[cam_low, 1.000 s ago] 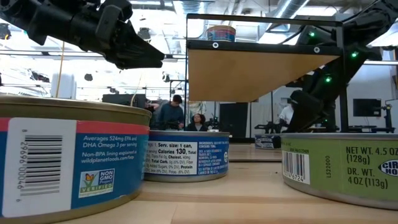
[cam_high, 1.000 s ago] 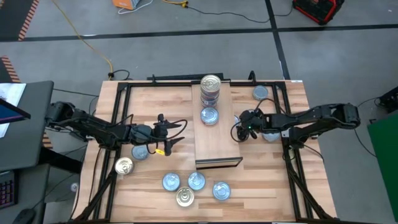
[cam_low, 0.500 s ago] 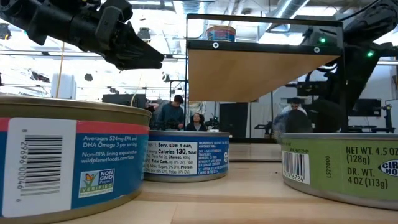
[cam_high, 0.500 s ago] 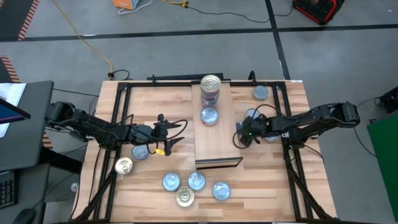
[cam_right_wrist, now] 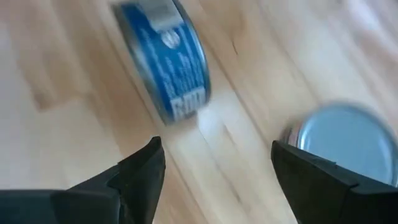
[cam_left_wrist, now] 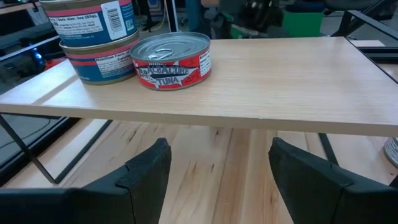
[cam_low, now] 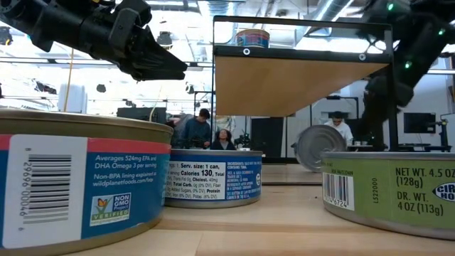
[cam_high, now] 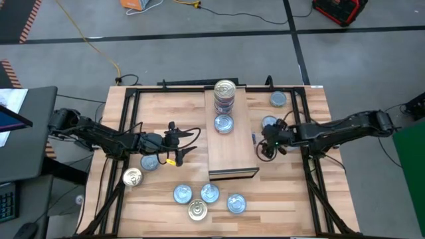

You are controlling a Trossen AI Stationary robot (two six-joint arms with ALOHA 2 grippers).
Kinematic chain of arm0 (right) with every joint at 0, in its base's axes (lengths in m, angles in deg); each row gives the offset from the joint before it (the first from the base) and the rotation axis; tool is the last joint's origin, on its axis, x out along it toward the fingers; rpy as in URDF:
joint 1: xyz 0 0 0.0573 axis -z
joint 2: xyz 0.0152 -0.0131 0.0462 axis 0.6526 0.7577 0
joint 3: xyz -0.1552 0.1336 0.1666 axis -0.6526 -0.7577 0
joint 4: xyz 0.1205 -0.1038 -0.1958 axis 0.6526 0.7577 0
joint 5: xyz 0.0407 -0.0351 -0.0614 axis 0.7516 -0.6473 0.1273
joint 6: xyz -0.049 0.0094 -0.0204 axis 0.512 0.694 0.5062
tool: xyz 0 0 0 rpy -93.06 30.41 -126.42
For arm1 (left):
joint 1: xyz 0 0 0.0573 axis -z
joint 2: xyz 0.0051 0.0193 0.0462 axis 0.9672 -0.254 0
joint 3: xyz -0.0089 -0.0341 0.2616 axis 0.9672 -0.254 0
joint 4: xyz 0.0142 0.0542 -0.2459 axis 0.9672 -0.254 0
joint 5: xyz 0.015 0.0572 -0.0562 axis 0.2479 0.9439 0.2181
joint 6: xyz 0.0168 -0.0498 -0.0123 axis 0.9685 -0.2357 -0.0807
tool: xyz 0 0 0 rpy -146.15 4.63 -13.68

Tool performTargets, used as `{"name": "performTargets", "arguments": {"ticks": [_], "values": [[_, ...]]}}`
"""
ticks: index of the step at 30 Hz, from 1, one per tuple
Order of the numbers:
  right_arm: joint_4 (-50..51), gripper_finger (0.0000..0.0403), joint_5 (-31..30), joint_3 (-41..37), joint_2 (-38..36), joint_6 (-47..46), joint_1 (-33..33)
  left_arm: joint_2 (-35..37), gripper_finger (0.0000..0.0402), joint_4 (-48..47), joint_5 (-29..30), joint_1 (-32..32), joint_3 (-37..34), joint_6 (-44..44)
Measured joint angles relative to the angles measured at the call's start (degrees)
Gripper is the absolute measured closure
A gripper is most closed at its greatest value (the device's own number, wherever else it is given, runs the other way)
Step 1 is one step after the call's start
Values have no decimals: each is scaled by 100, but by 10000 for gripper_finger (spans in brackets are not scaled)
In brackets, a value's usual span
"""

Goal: Stack canned seafood by type on shelf
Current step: Stack the blue tuna can on the shelf on top of the red tuna can

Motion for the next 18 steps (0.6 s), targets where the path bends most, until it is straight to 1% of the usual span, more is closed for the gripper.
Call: {"name": "performTargets", "arguments": {"ticks": [2, 3, 6, 9, 13, 18], "values": [[-214, 85, 53, 0, -157, 427, 24, 0, 143, -2, 0, 0, 0, 0], [-330, 85, 195, 2, -210, 637, 42, 0, 143, -3, 0, 0, 0, 0], [-642, 85, 344, -26, -261, 1163, 43, 0, 143, -7, -13, 0, 0, 0], [-1267, 85, 384, -338, -256, 1619, 127, 0, 143, -7, -45, 0, 0, -1], [-2158, 85, 571, -750, -259, 1852, 241, 0, 143, -11, -129, 0, 0, -2], [-3104, 85, 1038, -1107, -121, 1997, 440, 0, 143, -7, -126, -9, 0, 0]]}}
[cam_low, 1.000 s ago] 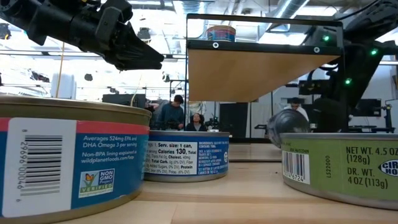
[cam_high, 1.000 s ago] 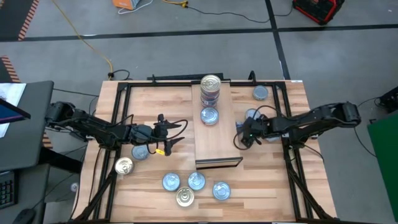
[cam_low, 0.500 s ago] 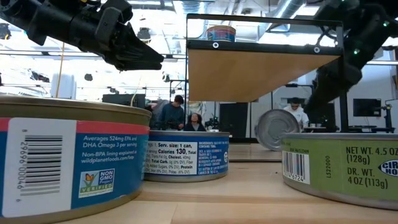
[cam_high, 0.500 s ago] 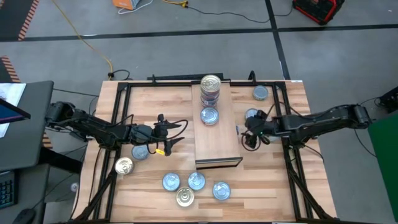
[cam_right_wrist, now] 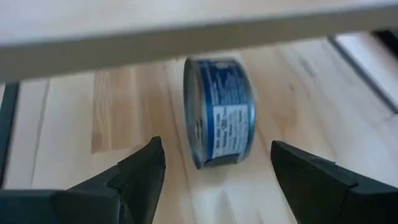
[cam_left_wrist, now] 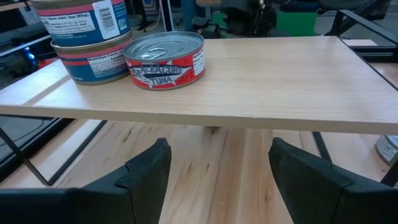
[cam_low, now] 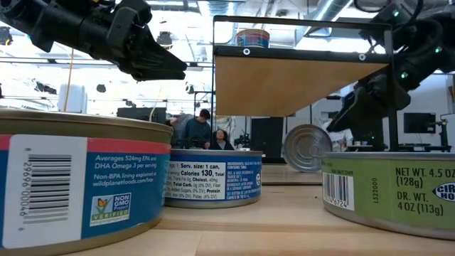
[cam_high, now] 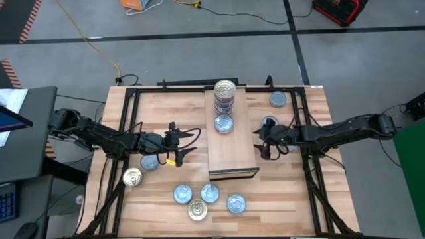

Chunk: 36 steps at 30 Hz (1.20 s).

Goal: Stack canned seafood by type on shelf
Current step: Stack the blue tuna can on the shelf on top of the red tuna can

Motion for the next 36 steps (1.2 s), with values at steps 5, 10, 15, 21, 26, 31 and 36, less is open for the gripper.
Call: {"name": "performTargets", "arguments": {"ticks": [5, 10, 15, 21, 26, 31, 36], "values": [[-614, 85, 301, -168, 295, 86, 204, 0, 143, 5, 2, 0, 0, 4], [-1489, 85, 789, -250, 793, 215, 481, 0, 143, 13, 4, 0, 0, 2], [-2107, 85, 1064, -256, 1374, 251, 626, 0, 143, 5, 4, 0, 1, 2], [-2537, 109, 1174, -256, 1831, 254, 619, 0, 143, -8, 4, 0, 2, 8], [-2635, 183, 1178, -256, 2056, 208, 619, 0, 143, -25, 2, 0, 2, 16], [-2334, 242, 1178, -248, 1950, 120, 619, 0, 143, -104, 0, 0, 2, -27], [-1127, 242, 1171, -245, 1206, 39, 619, 0, 143, -109, -3, 2, 2, -56]]}}
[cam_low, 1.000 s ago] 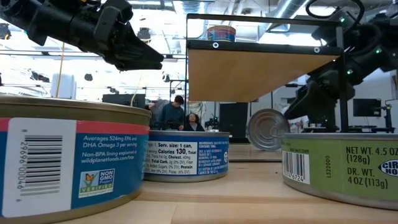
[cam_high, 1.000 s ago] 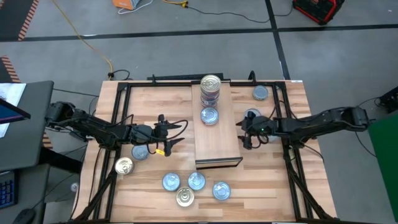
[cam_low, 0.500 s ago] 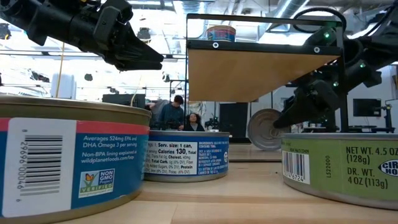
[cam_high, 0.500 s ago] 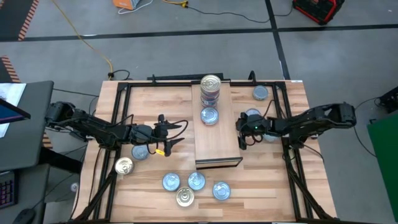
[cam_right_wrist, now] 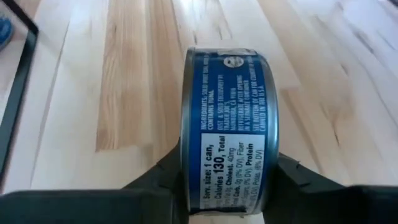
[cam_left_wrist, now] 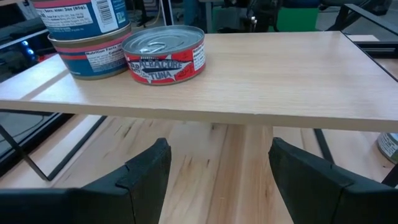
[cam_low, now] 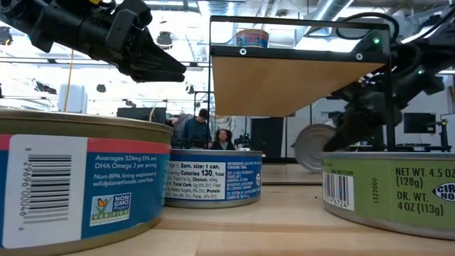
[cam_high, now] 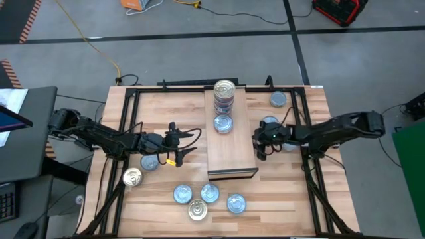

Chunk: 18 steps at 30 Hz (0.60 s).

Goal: Stack canned seafood by type on shelf
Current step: Stack the blue tuna can on the shelf on top of the red tuna can

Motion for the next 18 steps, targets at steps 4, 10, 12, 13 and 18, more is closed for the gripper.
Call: {"name": "performTargets", "arguments": {"ticks": [4, 10, 12, 13, 18], "values": [[1183, 242, -18, 4, -877, -201, 4, 0, 143, -13, 0, 0, 0, -32], [2947, 237, 40, 322, -1827, -672, 25, 0, 143, 31, -9, 0, 2, -32], [2925, 237, 96, 426, -2093, -686, -20, 0, 143, 59, -11, 0, 2, -55], [2875, 237, 86, 517, -2180, -709, -27, 0, 143, 67, -11, 0, 4, -83], [2570, 236, -641, 628, -2266, -1670, 59, -2, 143, 139, -13, 0, 4, -95]]}}
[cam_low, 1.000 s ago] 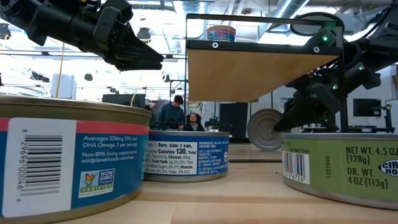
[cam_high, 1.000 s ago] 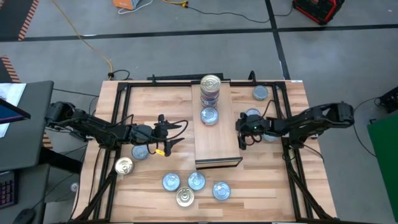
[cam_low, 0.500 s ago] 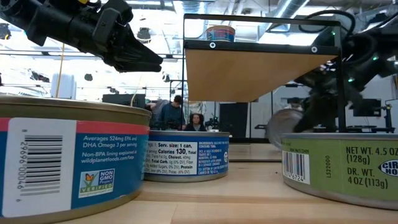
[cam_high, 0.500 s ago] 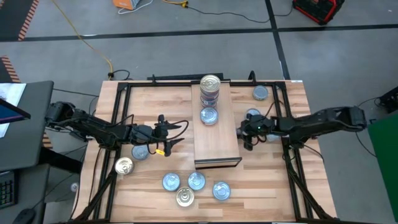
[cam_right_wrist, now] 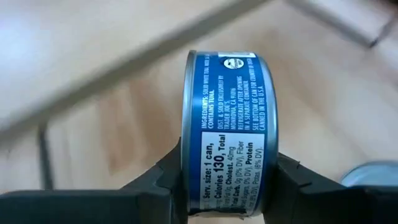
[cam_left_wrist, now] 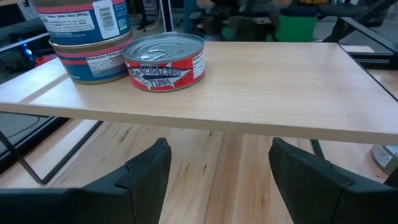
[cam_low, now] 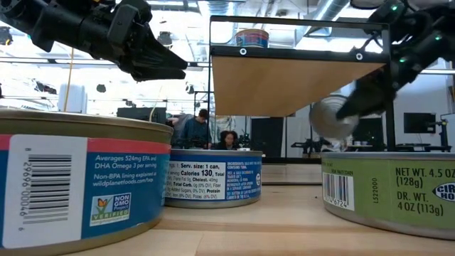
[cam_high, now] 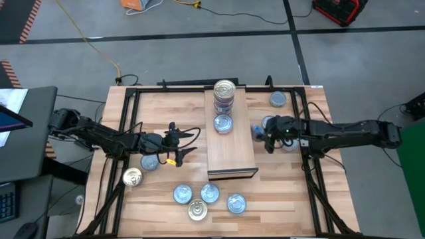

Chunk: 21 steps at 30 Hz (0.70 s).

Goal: Stack canned seafood by type on shelf
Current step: Stack the blue tuna can on the shelf on top of the red tuna can

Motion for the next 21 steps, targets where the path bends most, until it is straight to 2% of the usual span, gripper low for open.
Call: {"name": "performTargets", "arguments": {"ticks": [5, 10, 16, 21], "values": [[585, 236, -520, 8, 17, -562, 153, 0, 143, 6, -55, 0, 0, 0], [593, 236, -930, 88, -7, -854, 354, 0, 143, 8, -68, 0, 0, 0], [784, 236, -1248, 808, -25, -715, 517, 0, 143, 6, -70, 0, 0, -2], [752, 235, -1227, 1462, -88, -386, 293, 0, 143, 4, -72, 0, 0, -4]]}}
